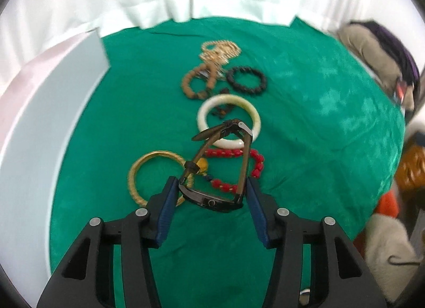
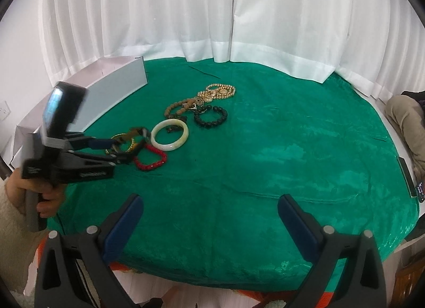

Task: Organize jewelry
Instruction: 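Grasp the brown leather watch with the left tool, then drop the watch into the white box while the right tool drops the gold bangle in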

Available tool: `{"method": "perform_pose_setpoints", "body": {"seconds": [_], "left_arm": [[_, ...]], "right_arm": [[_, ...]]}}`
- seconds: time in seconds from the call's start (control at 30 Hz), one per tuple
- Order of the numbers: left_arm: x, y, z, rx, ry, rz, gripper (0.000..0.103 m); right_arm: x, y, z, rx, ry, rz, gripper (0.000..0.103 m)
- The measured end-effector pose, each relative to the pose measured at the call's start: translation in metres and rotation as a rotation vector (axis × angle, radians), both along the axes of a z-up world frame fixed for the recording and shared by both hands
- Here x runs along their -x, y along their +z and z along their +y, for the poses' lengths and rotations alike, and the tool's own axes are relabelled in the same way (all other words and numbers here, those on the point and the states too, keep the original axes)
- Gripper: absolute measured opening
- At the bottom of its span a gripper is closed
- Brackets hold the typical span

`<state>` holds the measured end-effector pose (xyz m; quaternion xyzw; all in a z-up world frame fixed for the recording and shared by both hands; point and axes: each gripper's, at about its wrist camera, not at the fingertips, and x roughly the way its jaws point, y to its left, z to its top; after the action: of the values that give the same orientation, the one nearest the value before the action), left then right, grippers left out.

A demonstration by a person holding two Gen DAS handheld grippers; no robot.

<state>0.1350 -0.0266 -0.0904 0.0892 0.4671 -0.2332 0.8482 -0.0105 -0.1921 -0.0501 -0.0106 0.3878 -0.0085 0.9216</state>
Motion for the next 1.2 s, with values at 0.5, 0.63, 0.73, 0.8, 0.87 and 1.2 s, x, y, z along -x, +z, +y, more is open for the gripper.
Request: {"method": "perform_pose_setpoints", "body": {"seconds": [0.5, 0.63, 0.73, 0.8, 0.87, 1.2], "left_arm": [[0.034, 0.04, 0.116, 0.058, 0.33, -0.036, 0.052], [0.041, 0.043, 0.128, 0.069, 0.367, -0.03, 0.053], [0.042, 0.047, 0.137, 0.09, 0.391, -0.025, 0.053], [0.042, 0.048, 0.141, 0.101, 0.404, -0.021, 0.053], [0.042, 0.049, 0.145, 0.106, 0.415, -0.019, 0.053], [0.051, 0.08, 0.176, 0.188, 0.457, -0.023, 0.053]], "right_arm": [[-0.085, -0.035, 0.087, -0.29, 0.512, 0.147, 0.098], [-0.129, -0.049, 0.137, -0.198, 0.615, 0.189, 0.057], [-0.153, -0.065, 0.163, -0.115, 0.65, 0.231, 0.044], [-0.167, -0.077, 0.173, -0.073, 0.657, 0.266, 0.037], [-0.177, -0.086, 0.177, -0.037, 0.647, 0.291, 0.031], [-0.172, -0.06, 0.173, -0.09, 0.629, 0.278, 0.005]]}}
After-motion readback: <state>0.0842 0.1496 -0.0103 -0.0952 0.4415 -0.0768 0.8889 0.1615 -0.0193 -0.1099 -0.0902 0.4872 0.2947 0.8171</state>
